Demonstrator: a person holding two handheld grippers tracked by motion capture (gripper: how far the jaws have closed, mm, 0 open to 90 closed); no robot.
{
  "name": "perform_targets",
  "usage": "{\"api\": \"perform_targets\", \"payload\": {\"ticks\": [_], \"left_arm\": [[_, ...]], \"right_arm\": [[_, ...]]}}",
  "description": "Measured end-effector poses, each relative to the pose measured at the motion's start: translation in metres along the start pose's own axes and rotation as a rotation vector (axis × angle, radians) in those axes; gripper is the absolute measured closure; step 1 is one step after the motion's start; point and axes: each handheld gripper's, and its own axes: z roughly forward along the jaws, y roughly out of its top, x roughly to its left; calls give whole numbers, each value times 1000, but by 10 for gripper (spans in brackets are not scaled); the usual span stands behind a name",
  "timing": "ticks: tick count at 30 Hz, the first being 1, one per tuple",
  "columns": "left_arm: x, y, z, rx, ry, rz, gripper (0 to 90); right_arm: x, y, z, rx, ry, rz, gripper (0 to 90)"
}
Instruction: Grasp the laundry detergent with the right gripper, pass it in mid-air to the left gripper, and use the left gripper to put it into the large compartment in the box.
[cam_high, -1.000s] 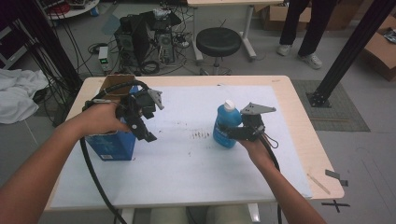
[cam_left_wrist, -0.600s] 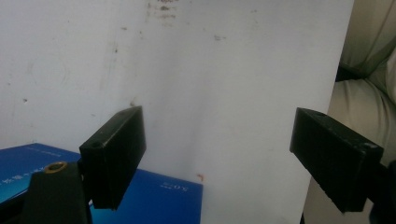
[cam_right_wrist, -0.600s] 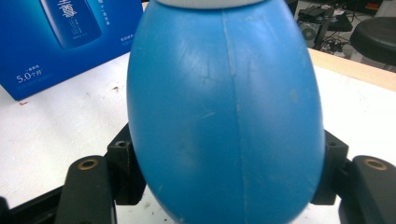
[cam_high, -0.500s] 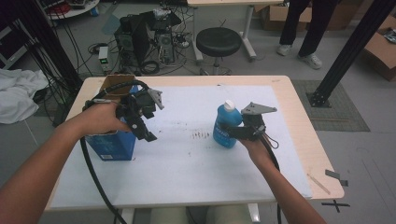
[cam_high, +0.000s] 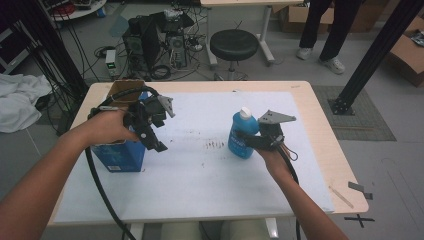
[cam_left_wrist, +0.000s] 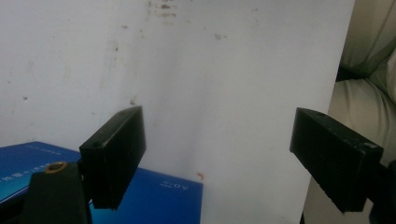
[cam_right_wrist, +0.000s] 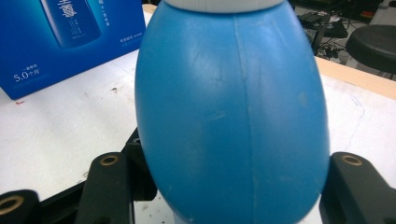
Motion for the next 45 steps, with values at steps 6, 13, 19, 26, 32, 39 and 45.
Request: {"api": "perform_targets", "payload": {"ticks": [6,13,19,26,32,39,45], "left_arm": [[0,1,0,-2,0,1,189],[0,2,-2,-3,1,1,189],[-1,3,-5,-9,3,3,189],[-4,9,-12,-18,11,10,189],[-7,15,-17,-25,10,18,189],[-12,26,-22,-21,8,40,188],[-15,35,-26,-14,8,58,188]], "right_arm": [[2,1,-1,6,-9,-3,424],[2,2,-2,11,2,-16,433],[0,14,-11,6,56,-30,435],[-3,34,-28,22,137,-84,435],[-7,46,-40,31,241,-116,435],[-5,57,-49,36,396,-177,434],[3,62,-48,51,512,-218,434]]}}
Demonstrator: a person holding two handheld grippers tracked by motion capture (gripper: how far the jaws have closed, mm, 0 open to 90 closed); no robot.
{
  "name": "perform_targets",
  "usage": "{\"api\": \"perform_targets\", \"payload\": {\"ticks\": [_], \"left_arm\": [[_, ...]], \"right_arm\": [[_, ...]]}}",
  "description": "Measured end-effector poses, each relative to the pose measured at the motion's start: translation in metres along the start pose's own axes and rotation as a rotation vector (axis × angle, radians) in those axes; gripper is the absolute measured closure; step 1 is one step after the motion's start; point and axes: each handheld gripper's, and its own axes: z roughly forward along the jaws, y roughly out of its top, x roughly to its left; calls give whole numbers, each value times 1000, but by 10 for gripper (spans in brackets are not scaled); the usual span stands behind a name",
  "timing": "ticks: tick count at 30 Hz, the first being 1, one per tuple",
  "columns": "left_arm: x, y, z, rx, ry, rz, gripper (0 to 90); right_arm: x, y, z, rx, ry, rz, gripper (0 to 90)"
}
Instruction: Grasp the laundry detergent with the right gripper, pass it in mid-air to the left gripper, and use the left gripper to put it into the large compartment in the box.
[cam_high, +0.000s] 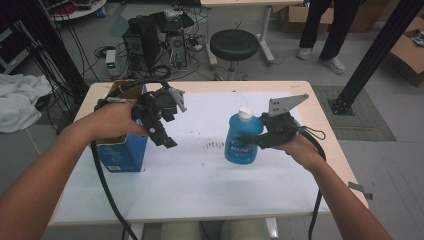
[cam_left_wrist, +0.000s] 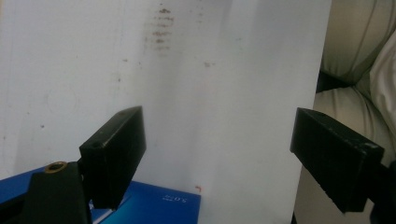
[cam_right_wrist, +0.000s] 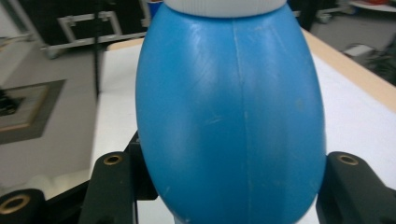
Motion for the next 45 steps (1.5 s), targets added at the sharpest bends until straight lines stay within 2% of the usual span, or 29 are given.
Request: {"api": "perform_targets", "payload": {"ticks": [4,5,12,15,16,28,38,45], "left_arm": [[-1,6,-3,5,-3,12,188],[-2,7,-4,3,-2,16,187],[-4,21,-10,14,-14,50,187],[-5,23,-10,11,-19,49,185],[-6,27,-10,23,-28,64,185],[-12,43,-10,40,-49,100,186],[-18,56,-9,48,-58,147,187],[-20,65,-8,55,-66,167,187]], "right_arm": [[3,3,4,9,47,-18,433],[4,6,8,17,75,-28,434],[7,11,16,37,130,-60,434],[8,12,19,43,144,-70,434],[9,13,22,50,156,-78,434],[14,18,43,93,207,-121,434],[17,23,61,92,249,-137,434],[19,25,67,90,258,-138,435]]}}
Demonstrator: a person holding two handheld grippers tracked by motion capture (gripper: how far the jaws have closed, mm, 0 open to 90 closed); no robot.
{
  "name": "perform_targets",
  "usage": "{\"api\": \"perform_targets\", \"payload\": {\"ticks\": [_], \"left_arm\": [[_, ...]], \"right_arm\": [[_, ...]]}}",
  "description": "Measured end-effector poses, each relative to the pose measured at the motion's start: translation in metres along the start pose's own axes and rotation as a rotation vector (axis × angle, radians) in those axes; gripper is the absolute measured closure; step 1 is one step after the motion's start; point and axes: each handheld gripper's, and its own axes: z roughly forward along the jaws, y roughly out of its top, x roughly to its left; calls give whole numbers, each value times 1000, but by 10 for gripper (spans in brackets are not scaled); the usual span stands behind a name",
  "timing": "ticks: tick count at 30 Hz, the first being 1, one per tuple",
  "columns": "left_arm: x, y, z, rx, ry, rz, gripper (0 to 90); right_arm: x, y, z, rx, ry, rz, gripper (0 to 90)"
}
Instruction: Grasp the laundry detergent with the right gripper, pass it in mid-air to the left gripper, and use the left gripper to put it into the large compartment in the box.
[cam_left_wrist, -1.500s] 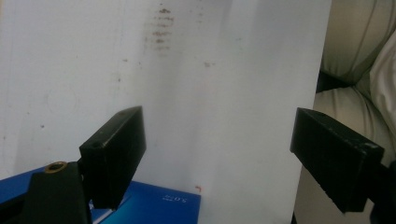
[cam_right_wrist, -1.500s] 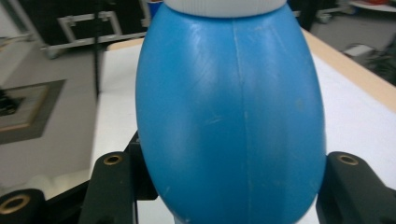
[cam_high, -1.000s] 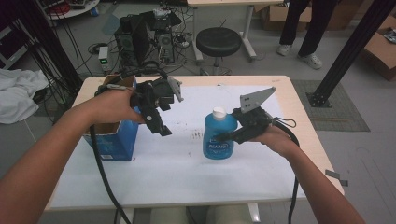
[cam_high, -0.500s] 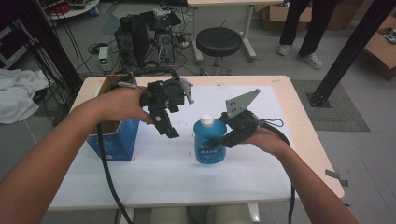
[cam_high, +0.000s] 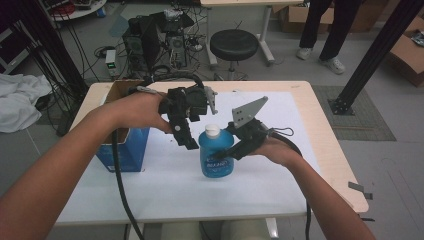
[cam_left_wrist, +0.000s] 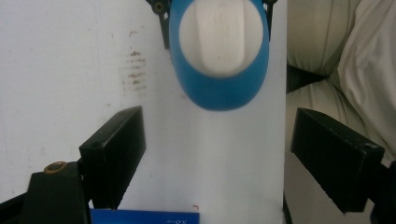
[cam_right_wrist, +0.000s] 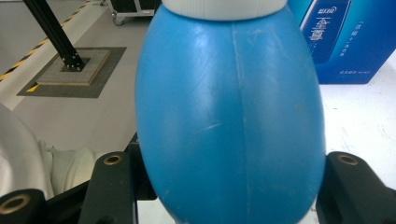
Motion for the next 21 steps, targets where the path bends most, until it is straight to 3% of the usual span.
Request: {"api": "perform_targets", "payload": {"ticks": [8,21], "left_arm": [[2,11,0,3,4,17,186],[2,20,7,5,-10,11,186]], "right_arm": [[-1,0,6,3,-1,-2,435],[-1,2,11,10,-5,-13,435]]}}
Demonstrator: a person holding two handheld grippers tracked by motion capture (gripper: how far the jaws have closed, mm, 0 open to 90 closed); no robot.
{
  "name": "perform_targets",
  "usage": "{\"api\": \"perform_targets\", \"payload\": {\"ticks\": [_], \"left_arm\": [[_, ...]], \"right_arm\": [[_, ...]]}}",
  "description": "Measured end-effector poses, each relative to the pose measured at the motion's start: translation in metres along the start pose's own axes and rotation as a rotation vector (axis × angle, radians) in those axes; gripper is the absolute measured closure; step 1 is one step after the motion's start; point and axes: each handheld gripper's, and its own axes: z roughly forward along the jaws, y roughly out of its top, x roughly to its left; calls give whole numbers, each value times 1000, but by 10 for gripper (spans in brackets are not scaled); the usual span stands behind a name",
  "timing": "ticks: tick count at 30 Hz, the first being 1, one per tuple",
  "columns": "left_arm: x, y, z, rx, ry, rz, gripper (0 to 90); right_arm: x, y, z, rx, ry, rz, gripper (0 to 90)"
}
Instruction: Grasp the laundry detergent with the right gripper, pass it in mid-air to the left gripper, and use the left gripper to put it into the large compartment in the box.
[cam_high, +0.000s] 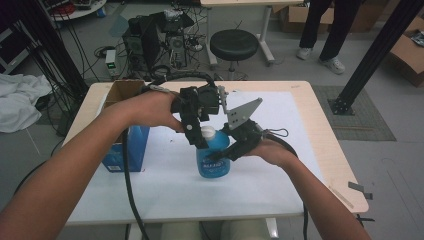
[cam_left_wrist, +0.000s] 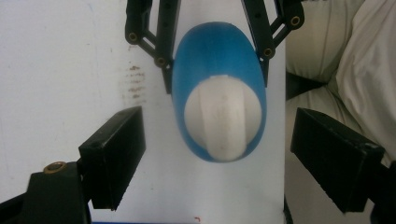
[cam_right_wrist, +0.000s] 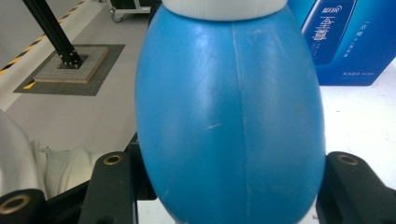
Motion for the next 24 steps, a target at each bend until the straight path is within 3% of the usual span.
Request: {"api": "perform_targets", "payload": {"ticks": [24], "left_arm": [[1,10,25,32,-10,11,188]], "right_arm": [[1,3,-5,-4,-6,8,434]]}}
